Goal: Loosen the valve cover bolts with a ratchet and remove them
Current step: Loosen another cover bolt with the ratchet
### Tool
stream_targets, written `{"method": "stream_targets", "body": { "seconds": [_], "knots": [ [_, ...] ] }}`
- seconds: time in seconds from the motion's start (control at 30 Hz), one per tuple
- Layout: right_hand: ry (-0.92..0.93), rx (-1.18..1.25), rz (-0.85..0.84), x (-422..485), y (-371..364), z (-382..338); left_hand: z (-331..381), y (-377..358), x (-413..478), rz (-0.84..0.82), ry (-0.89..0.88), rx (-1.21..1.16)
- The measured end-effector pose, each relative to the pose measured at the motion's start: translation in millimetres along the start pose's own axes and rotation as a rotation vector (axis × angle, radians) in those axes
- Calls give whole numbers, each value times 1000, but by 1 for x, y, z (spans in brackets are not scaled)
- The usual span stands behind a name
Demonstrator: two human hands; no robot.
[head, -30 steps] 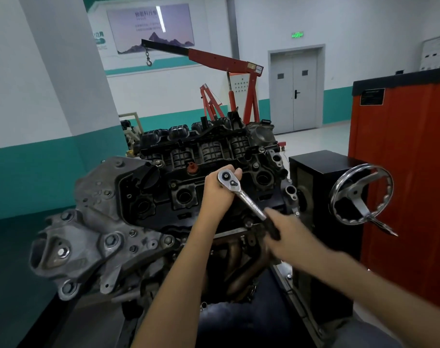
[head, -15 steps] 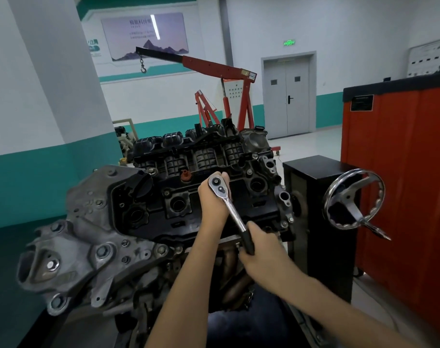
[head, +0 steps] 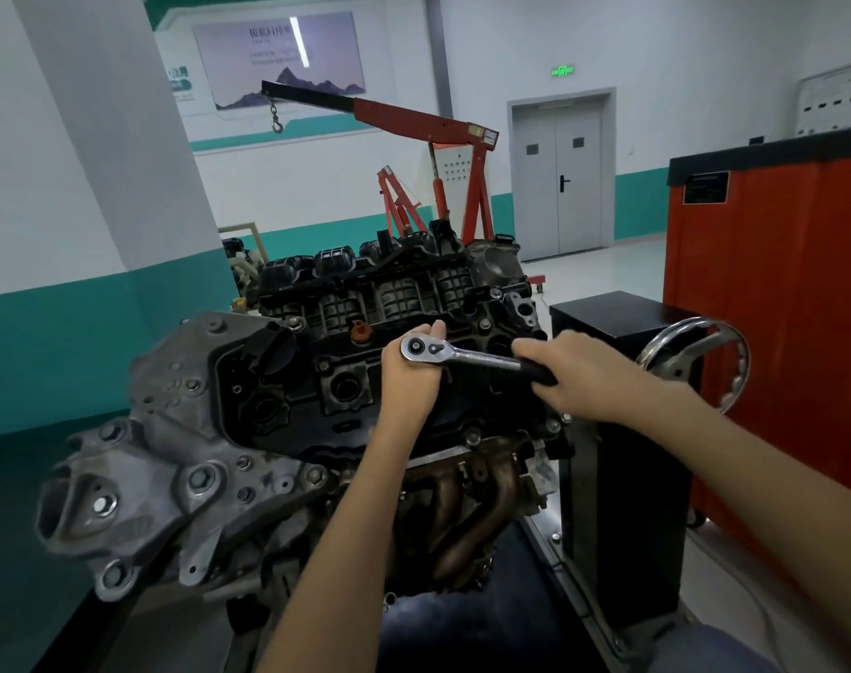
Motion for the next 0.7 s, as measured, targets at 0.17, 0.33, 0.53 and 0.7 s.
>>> {"method": "stream_targets", "body": {
  "seconds": [0.17, 0.33, 0.53, 0.7],
  "knots": [
    [-253, 667, 113, -54, -84, -49, 2, -4, -4, 190, 22, -73],
    [-271, 751, 126, -52, -95, -65, 2, -2, -4, 168, -7, -15],
    [-62, 88, -118, -15, -18, 3, -5, -7, 7, -188, -20, 172],
    [1, -105, -113, 12, 15, 4, -1, -5, 2, -69, 12, 76]
  ]
}}
Point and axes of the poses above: each hand's wrist, its own x-axis towards the middle knuckle, its own y-axis out of the back of the hand, z = x × y, the point moved 8 cm from there along x, towards the middle knuckle, and after that the axes turned 10 degrees about x, right-handed, at the moved point
